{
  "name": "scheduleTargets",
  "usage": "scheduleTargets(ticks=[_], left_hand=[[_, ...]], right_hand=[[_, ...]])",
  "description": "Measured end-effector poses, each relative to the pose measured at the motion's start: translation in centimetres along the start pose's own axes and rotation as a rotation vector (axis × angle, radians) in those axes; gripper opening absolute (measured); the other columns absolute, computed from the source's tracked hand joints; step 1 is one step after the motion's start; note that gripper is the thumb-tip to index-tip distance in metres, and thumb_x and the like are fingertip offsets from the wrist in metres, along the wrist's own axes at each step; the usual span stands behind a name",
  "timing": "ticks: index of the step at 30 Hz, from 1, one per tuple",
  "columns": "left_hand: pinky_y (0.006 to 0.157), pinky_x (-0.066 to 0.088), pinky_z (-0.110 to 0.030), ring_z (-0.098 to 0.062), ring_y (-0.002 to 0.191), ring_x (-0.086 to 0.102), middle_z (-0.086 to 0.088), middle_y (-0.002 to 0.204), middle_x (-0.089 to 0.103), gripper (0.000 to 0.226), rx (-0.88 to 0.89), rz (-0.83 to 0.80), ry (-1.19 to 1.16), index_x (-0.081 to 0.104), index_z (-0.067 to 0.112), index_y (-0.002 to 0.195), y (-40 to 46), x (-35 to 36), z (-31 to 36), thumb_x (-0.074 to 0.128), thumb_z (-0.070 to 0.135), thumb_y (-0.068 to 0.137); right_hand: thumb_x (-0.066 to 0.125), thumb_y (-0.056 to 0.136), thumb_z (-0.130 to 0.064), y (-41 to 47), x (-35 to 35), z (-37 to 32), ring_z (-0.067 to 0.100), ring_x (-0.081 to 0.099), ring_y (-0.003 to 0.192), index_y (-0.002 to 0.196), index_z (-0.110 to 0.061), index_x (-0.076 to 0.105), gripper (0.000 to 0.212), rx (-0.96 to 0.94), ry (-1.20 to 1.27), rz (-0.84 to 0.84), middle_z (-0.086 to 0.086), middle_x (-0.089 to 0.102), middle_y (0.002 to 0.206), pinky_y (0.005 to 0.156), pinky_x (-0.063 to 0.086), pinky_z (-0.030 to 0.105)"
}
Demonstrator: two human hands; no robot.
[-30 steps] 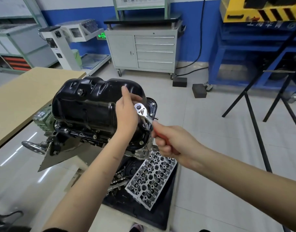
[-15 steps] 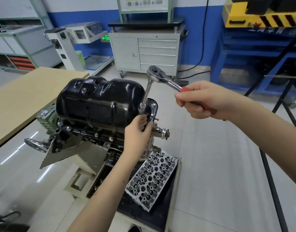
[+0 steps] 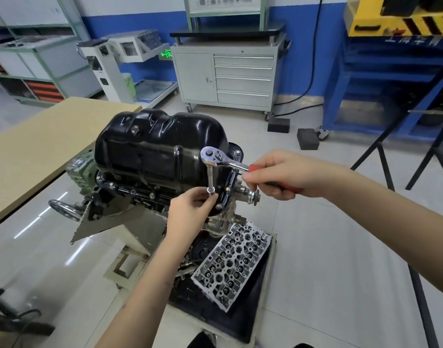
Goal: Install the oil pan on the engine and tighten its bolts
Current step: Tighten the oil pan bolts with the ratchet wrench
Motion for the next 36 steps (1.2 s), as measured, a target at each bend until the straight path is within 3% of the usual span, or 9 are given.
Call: scheduleTargets(ticks=[7, 14, 25, 27, 30, 32, 34, 36], left_hand=[[0.066, 0.04, 0.004, 0.013, 0.072, 0.057, 0.005, 0.082, 0.071, 0.017, 0.008, -0.087, 0.062, 0.073, 0.011, 0.092, 0.3, 1.3, -0.5, 0.068, 0.023, 0.081], [0.063, 0.04, 0.003, 0.016, 0.068, 0.057, 0.014, 0.071, 0.065, 0.015, -0.017, -0.081, 0.056, 0.073, 0.012, 0.088, 0.5, 1.6, -1.3, 0.068, 0.024, 0.081], [0.064, 0.043, 0.0, 0.009, 0.07, 0.061, 0.009, 0.073, 0.068, 0.013, 0.003, -0.089, 0.058, 0.072, 0.012, 0.083, 0.3, 1.9, -0.9, 0.067, 0.024, 0.082], [0.064, 0.043, 0.001, 0.009, 0.07, 0.061, 0.009, 0.073, 0.068, 0.01, 0.009, -0.072, 0.046, 0.07, 0.014, 0.082, 0.2, 2.0, -0.7, 0.068, 0.024, 0.081], [0.064, 0.043, -0.002, 0.002, 0.068, 0.062, 0.004, 0.074, 0.069, 0.014, 0.034, -0.047, 0.081, 0.07, 0.01, 0.085, 0.0, 2.0, -0.4, 0.067, 0.024, 0.082], [0.068, 0.046, -0.012, -0.008, 0.073, 0.065, -0.002, 0.079, 0.072, 0.019, 0.064, -0.048, 0.146, 0.07, 0.007, 0.088, -0.1, 2.0, -0.1, 0.064, 0.024, 0.085], [0.068, 0.046, -0.018, -0.014, 0.076, 0.066, -0.005, 0.081, 0.072, 0.021, 0.103, -0.043, 0.209, 0.07, 0.005, 0.089, 0.0, 1.9, 0.4, 0.062, 0.024, 0.087], [0.068, 0.047, -0.021, -0.017, 0.076, 0.067, -0.007, 0.08, 0.072, 0.022, 0.134, -0.037, 0.242, 0.07, 0.004, 0.087, 0.1, 1.8, 0.8, 0.061, 0.023, 0.087]], right_hand=[[0.053, 0.091, -0.025, 0.8, 0.3, 0.9, 0.007, 0.031, 0.029, 0.066, -0.01, 0.055, 0.029, 0.05, -0.026, -0.01, -0.005, 0.041, 0.038, 0.033, 0.026, 0.013], [0.054, 0.091, -0.027, 1.2, 0.4, 0.8, 0.008, 0.034, 0.03, 0.064, -0.013, 0.057, 0.031, 0.061, -0.08, -0.044, -0.005, 0.043, 0.04, 0.034, 0.029, 0.014], [0.056, 0.09, -0.028, 1.4, -0.1, 0.4, 0.008, 0.037, 0.031, 0.063, -0.016, 0.059, 0.029, 0.055, -0.225, -0.094, -0.006, 0.047, 0.041, 0.034, 0.028, 0.012], [0.058, 0.088, -0.026, 1.3, -0.5, 0.2, 0.007, 0.039, 0.033, 0.063, -0.019, 0.058, 0.026, 0.033, -0.293, -0.091, -0.007, 0.05, 0.043, 0.034, 0.027, 0.013], [0.063, 0.086, -0.019, 1.0, -0.8, -1.3, 0.006, 0.049, 0.044, 0.086, -0.018, 0.058, 0.005, -0.05, -0.402, -0.085, -0.008, 0.058, 0.053, 0.042, 0.037, 0.019], [0.064, 0.085, -0.016, 1.1, -1.0, -2.9, -0.001, 0.052, 0.053, 0.096, -0.02, 0.06, 0.013, -0.145, -0.558, -0.052, -0.01, 0.059, 0.061, 0.054, 0.042, 0.013], [0.062, 0.084, -0.014, 1.5, -1.0, -4.9, -0.004, 0.048, 0.055, 0.101, -0.022, 0.062, 0.018, -0.241, -0.764, 0.012, -0.014, 0.054, 0.062, 0.054, 0.035, 0.005], [0.059, 0.084, -0.012, 2.1, -1.0, -6.1, 0.002, 0.044, 0.054, 0.101, -0.02, 0.063, 0.019, -0.29, -0.908, 0.061, -0.013, 0.049, 0.061, 0.052, 0.031, 0.007]])
Point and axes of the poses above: each hand's wrist, its own y-axis towards the middle knuckle, its own x-axis out of the palm, z = x × y, the point moved 10 cm from there along y, towards the middle knuckle
